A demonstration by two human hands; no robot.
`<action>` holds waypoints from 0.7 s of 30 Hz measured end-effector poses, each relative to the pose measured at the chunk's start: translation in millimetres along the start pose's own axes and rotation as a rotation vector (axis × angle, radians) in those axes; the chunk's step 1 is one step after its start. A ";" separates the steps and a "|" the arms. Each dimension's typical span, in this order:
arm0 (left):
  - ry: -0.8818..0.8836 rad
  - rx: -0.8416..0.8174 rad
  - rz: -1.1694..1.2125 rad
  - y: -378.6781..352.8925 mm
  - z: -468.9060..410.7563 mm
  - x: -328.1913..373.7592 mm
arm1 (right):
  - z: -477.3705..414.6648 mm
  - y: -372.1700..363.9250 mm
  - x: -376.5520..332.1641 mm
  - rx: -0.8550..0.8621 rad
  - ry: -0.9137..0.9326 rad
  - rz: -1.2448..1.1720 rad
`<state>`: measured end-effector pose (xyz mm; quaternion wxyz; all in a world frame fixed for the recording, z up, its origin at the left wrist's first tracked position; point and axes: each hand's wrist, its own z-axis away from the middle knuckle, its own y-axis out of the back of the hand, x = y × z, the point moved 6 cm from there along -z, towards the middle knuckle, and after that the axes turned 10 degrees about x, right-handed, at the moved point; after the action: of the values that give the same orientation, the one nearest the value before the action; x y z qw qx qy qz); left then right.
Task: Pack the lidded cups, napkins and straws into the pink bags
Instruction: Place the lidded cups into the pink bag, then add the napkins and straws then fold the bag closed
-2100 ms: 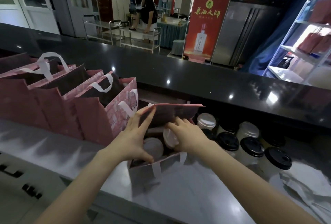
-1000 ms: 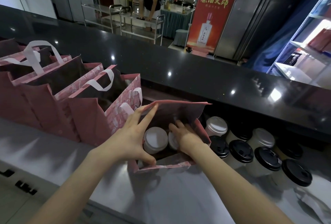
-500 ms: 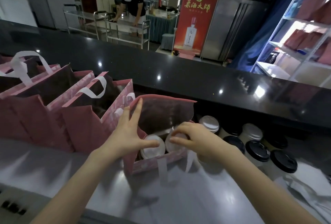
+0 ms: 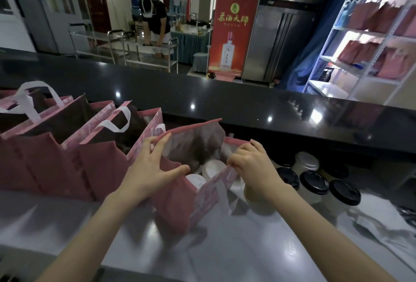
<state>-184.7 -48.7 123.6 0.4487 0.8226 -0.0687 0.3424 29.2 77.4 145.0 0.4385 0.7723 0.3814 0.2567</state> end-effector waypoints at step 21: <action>-0.363 0.386 0.071 -14.1 23.1 129.9 | 19.0 16.2 56.8 0.205 0.027 -0.196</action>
<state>-69.0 -33.4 186.6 0.2514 0.9380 -0.1104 0.2117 81.8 109.3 153.6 0.3752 0.7686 0.4849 0.1825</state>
